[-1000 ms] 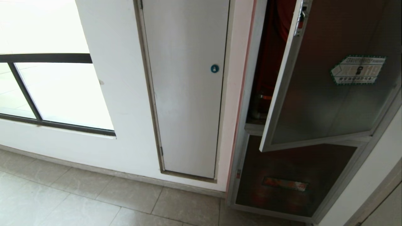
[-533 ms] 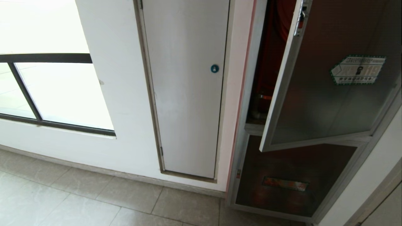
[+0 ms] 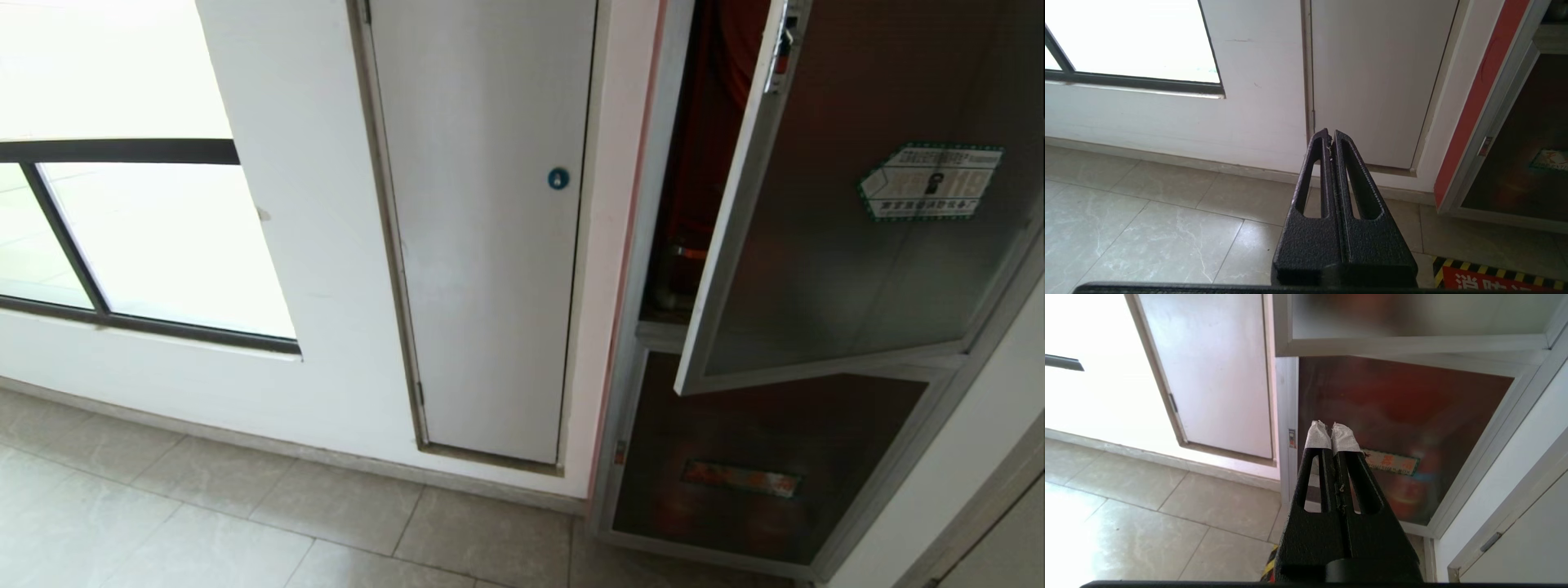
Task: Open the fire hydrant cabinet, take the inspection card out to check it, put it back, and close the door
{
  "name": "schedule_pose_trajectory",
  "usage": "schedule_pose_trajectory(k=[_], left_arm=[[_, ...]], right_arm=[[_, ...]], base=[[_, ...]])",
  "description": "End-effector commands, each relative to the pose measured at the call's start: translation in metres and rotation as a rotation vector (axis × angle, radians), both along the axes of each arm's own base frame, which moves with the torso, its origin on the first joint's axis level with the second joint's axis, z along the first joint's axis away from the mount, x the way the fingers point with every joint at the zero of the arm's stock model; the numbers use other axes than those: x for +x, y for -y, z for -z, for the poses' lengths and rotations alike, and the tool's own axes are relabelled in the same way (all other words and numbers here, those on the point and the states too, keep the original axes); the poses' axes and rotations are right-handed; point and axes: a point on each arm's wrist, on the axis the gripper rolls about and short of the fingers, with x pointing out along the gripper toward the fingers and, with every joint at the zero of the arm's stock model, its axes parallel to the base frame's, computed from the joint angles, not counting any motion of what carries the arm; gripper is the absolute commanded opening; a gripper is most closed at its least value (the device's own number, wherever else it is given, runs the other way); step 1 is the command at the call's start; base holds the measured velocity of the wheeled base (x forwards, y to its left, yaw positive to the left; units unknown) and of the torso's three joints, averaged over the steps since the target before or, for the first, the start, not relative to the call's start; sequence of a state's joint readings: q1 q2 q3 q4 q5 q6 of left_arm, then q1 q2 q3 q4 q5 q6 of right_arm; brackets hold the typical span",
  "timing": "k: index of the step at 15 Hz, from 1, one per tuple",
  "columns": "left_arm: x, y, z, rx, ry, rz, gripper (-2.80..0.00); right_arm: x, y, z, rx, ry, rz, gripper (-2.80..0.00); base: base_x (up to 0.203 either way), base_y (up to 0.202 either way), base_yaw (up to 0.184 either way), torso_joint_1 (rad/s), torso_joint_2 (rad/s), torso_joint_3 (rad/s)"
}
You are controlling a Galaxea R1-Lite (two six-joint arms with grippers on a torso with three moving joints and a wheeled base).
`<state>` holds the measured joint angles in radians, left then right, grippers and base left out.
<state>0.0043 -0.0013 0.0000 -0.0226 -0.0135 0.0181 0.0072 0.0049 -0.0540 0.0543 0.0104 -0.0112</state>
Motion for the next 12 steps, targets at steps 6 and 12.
schedule_pose_trajectory(k=[6,12], left_arm=[[0.001,0.0,0.002,0.0,-0.008,0.0,-2.8],[0.001,0.0,0.002,0.0,-0.008,0.0,-2.8]], right_arm=[[0.029,-0.002,-0.073,0.002,-0.099,-0.107,-2.8],[0.124,-0.01,-0.133,0.015,-0.228,-0.352,-2.8]], base=[[0.0,0.0,0.0,0.0,0.0,0.0],[0.0,0.0,0.0,0.0,0.0,0.0]])
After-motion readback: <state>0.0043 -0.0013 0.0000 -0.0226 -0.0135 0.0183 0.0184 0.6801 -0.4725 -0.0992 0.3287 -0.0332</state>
